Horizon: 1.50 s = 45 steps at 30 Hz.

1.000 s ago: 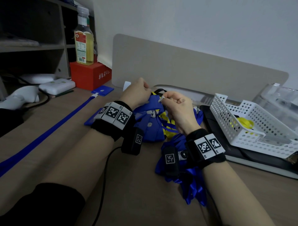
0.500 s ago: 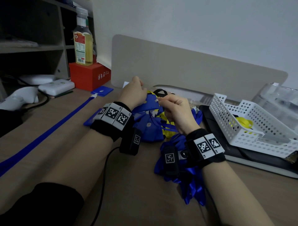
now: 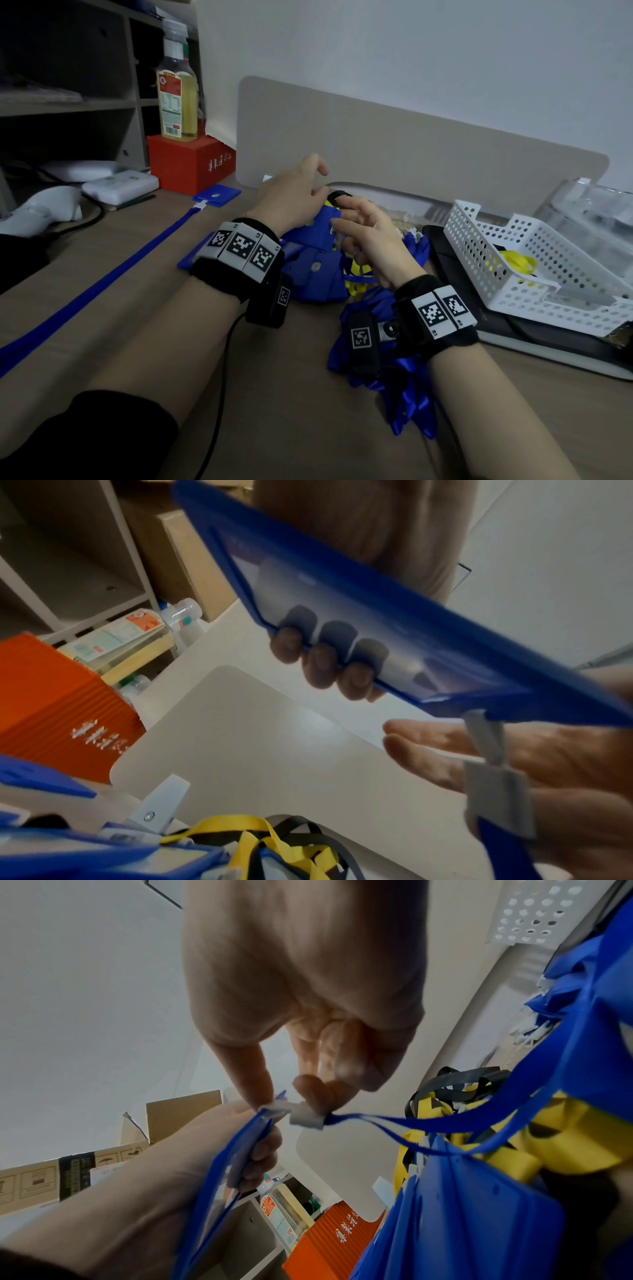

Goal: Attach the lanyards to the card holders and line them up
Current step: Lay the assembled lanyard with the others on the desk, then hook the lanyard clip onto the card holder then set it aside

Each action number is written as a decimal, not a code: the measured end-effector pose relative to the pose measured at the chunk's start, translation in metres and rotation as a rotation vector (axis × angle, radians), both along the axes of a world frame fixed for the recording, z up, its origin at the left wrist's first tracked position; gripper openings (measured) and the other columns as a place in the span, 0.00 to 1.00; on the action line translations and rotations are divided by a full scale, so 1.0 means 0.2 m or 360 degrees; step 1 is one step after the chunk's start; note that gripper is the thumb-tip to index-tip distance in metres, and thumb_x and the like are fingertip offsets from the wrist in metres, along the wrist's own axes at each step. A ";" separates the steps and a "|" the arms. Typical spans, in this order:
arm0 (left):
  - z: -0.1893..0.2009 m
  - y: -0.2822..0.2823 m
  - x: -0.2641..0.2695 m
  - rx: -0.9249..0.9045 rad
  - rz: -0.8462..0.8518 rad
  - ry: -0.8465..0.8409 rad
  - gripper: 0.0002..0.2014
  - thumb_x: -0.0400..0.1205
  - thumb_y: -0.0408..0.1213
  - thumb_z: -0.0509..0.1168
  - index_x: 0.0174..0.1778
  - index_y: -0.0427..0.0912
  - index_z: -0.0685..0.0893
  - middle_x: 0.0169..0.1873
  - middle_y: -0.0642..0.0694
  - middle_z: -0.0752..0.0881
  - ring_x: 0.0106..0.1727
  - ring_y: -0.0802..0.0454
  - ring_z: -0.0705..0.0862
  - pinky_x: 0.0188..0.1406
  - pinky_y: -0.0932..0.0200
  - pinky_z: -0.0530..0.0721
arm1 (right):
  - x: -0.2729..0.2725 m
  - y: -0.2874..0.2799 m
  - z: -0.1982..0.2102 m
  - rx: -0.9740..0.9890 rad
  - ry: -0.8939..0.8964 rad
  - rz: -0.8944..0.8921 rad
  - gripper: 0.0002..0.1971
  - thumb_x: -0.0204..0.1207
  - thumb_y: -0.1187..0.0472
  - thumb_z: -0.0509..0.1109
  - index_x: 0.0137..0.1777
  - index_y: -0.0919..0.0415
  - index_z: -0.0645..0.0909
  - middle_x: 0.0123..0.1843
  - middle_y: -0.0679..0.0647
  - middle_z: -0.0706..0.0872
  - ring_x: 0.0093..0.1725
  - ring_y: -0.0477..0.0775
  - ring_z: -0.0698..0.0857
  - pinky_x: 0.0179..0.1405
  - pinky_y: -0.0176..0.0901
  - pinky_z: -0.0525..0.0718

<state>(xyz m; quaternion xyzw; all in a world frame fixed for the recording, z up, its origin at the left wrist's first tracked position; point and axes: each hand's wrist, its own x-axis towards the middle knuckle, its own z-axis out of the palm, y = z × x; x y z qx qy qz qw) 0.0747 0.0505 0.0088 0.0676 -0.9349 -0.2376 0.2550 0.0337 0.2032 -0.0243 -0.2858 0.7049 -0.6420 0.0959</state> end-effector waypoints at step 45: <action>-0.01 0.16 0.05 0.1152 -0.1004 -0.0342 0.11 0.87 0.30 0.59 0.41 0.37 0.84 0.35 0.48 0.86 0.37 0.54 0.83 0.43 0.61 0.86 | -0.11 0.13 0.23 -0.0901 -0.0796 -0.0380 0.05 0.80 0.61 0.68 0.43 0.58 0.77 0.32 0.48 0.83 0.23 0.38 0.83 0.13 0.26 0.67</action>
